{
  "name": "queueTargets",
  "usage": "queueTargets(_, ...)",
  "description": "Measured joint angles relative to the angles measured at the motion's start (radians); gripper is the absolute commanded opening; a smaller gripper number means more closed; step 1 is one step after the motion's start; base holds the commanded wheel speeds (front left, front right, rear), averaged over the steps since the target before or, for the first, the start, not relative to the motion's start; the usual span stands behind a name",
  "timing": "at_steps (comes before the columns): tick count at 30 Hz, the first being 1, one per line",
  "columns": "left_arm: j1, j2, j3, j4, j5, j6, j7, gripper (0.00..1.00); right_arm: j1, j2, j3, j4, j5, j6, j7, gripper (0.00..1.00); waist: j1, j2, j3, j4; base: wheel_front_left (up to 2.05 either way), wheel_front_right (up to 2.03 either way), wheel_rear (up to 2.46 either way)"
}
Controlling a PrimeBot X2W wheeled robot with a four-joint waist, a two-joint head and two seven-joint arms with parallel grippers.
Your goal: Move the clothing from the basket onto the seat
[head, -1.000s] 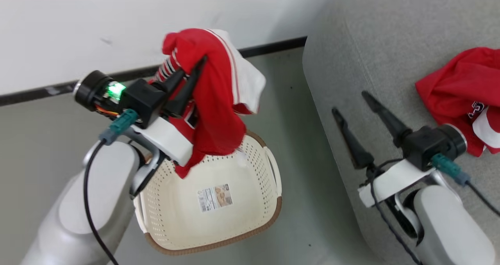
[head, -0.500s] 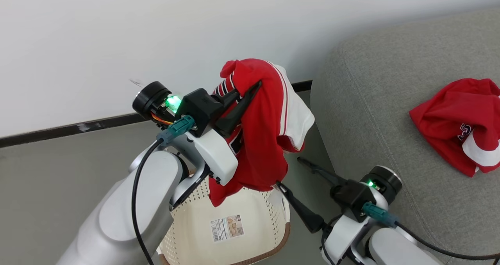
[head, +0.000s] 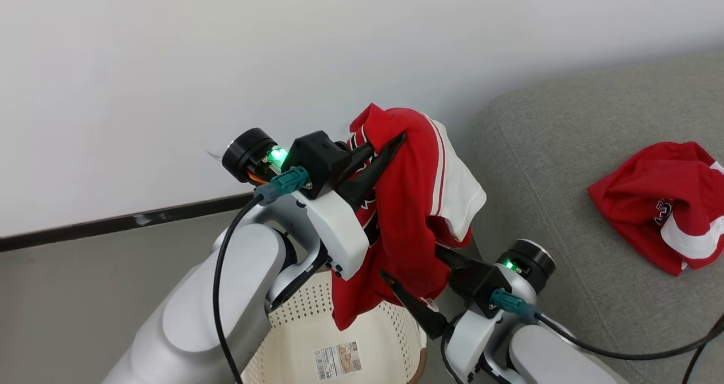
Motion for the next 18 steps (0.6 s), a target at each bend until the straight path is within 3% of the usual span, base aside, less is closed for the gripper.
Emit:
queueTargets(2, 0.0, -0.002, -0.001, -0.001, -0.016, 0.0, 0.008, 0.0, -0.007, 0.01, -0.001, 0.014, -0.011, 0.0, 0.0, 1.0, 0.0, 0.0, -0.01, 0.002, 0.0, 0.0, 0.0)
queueTargets(4, 0.002, -0.005, -0.001, -0.001, -0.027, 0.0, 0.011, 0.0, -0.007, 0.013, -0.002, 0.02, -0.027, 0.0, 0.0, 0.46, 0.0, 0.0, -0.02, 0.005, 0.0, 0.0, 0.0)
queueTargets(5, 0.003, -0.007, -0.001, -0.002, -0.03, 0.0, 0.016, 0.0, -0.007, 0.014, -0.007, 0.02, -0.036, 0.0, 0.0, 0.35, 0.0, 0.0, -0.024, 0.006, 0.0, 0.0, 0.0)
queueTargets(6, 0.004, -0.01, -0.001, -0.002, -0.032, 0.0, 0.017, 0.0, -0.008, 0.015, -0.009, 0.021, -0.044, 0.0, 0.0, 0.13, 0.0, 0.0, -0.028, 0.008, 0.0, 0.0, 0.0)
queueTargets(7, 0.005, -0.012, -0.001, -0.003, -0.037, 0.0, 0.017, 0.0, -0.01, 0.015, -0.009, 0.025, -0.053, 0.0, 0.0, 0.0, 0.0, 0.0, -0.032, 0.009, 0.0, 0.0, 0.0)
queueTargets(18, 0.07, -0.015, 0.034, 0.004, -0.079, 0.024, 0.021, 0.0, 0.014, 0.013, -0.075, 0.023, -0.029, 0.0, 0.0, 0.0, 0.0, 0.0, -0.062, 0.01, 0.0, 0.0, 0.0)
